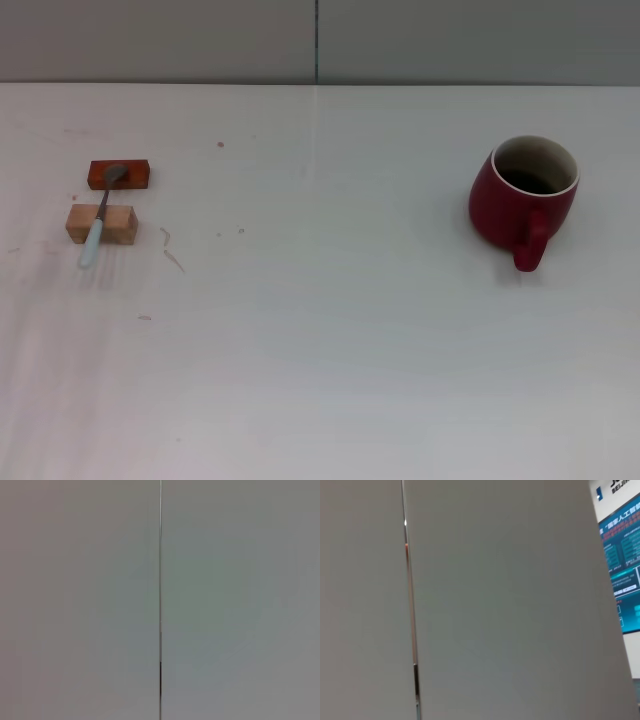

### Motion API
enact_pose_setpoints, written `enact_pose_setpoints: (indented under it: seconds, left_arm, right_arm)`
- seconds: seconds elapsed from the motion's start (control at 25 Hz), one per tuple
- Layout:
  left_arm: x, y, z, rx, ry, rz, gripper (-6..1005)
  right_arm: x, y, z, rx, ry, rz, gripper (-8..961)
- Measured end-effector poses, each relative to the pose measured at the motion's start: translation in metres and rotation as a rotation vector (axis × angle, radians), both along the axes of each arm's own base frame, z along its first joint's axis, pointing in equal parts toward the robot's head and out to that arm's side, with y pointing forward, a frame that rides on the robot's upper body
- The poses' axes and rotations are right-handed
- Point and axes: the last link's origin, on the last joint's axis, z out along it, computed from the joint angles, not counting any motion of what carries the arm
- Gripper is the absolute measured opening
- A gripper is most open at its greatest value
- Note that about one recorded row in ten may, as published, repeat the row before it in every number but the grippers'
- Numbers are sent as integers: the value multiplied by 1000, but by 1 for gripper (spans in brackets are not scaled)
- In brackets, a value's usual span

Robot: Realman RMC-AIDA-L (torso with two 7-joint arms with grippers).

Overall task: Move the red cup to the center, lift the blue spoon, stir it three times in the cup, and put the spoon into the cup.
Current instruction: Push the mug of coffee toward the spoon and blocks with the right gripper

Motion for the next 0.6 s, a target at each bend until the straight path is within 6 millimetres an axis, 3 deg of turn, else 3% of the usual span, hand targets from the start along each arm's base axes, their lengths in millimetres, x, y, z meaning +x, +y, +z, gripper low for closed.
enact_pose_setpoints:
  seconds: [0.04, 0.32, 0.6]
  left_arm:
    - [0, 0, 0, 0, 0, -1, 836]
    - [1, 1, 0, 0, -1, -6, 836]
    - [3, 3, 0, 3, -2, -11, 835]
  right_arm:
    - [0, 15, -2, -35, 0, -11, 19]
    - [-4, 52, -17, -161, 28, -53, 2]
    - [-7, 72, -33, -262, 49, -87, 9]
